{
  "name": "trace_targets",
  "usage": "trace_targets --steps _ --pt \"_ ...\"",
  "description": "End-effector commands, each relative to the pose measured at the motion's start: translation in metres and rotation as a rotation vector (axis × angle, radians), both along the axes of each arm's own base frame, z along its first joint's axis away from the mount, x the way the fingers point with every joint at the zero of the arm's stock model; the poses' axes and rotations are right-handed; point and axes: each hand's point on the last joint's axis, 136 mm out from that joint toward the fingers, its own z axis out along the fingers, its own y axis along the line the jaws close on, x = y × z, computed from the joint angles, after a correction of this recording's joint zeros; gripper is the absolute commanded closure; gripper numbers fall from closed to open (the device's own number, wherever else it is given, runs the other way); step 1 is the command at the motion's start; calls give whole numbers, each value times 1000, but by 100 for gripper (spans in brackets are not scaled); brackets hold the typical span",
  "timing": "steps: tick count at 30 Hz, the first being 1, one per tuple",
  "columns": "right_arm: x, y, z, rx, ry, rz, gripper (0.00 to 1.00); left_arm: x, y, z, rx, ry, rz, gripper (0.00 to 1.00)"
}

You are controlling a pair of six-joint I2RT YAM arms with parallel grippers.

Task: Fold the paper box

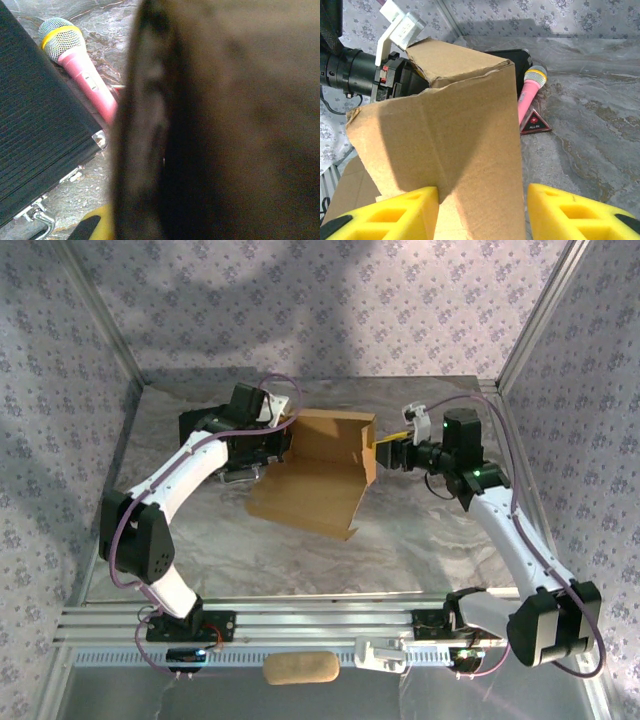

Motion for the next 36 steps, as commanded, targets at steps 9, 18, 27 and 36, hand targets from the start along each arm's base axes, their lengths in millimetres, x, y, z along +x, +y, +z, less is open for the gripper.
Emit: trace_targets --steps 9,18,27,36 --pt "8 12 5 -35 13 16 43 -9 -15 26 -33 -48 -42 100" --pt "2 25 9 -28 7 69 38 -9 -17 29 -39 -48 -33 100" --pt "-12 29 7 -30 21 119 30 -7 -16 27 -31 -40 -18 100" --pt "-24 27 9 -8 28 154 25 -1 -9 19 -21 -24 8 100"
